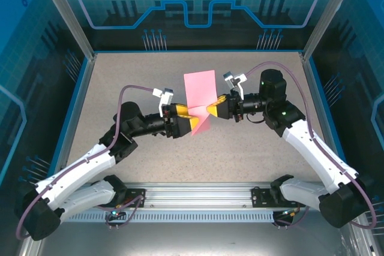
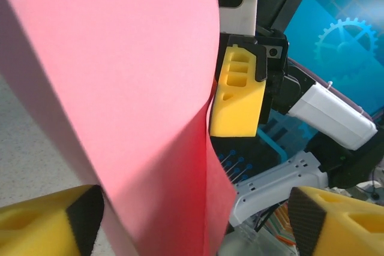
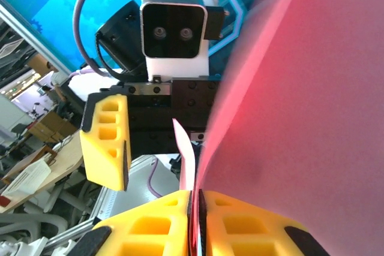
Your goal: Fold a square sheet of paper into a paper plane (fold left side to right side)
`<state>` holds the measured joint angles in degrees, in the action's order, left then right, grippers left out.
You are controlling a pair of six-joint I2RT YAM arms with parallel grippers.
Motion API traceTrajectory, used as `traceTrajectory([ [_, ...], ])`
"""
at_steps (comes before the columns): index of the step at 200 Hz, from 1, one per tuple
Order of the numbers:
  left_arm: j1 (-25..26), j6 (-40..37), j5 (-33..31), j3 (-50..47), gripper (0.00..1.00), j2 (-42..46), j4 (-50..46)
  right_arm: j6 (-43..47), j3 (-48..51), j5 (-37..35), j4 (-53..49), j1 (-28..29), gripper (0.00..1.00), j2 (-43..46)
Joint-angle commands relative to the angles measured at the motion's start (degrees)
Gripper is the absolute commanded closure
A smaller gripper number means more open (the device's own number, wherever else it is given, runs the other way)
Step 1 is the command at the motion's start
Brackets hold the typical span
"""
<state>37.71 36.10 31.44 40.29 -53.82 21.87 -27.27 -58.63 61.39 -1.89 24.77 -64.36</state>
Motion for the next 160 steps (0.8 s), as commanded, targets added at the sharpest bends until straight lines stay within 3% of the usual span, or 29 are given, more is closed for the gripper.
traceTrajectory([
  [1,0.71,-1.12,1.43,0.39,0.3,-0.32,3.92,-1.23,-1.89,1.42,1.15,0.98,0.86,-0.5],
  [56,0.86,-1.46,-1.11,-0.49,0.72,-0.07,3.22,1.96,-2.36,0.41,-3.67,0.94,0.78,0.31],
  [92,0.87,-3.61,-4.25,-0.03,0.84,0.34,-2.27,6.67,-2.74,-2.66,-10.96,-1.09,0.63,1.62],
  [121,2.28,-9.09,-11.33,2.0,0.89,0.6,-14.38,13.91,-3.96,-11.7,-23.15,-5.34,0.52,2.82],
  [160,8.02,-16.39,-28.66,7.56,0.94,-2.34,-32.81,18.57,-3.93,-31.24,-34.85,-11.59,0.41,4.12],
])
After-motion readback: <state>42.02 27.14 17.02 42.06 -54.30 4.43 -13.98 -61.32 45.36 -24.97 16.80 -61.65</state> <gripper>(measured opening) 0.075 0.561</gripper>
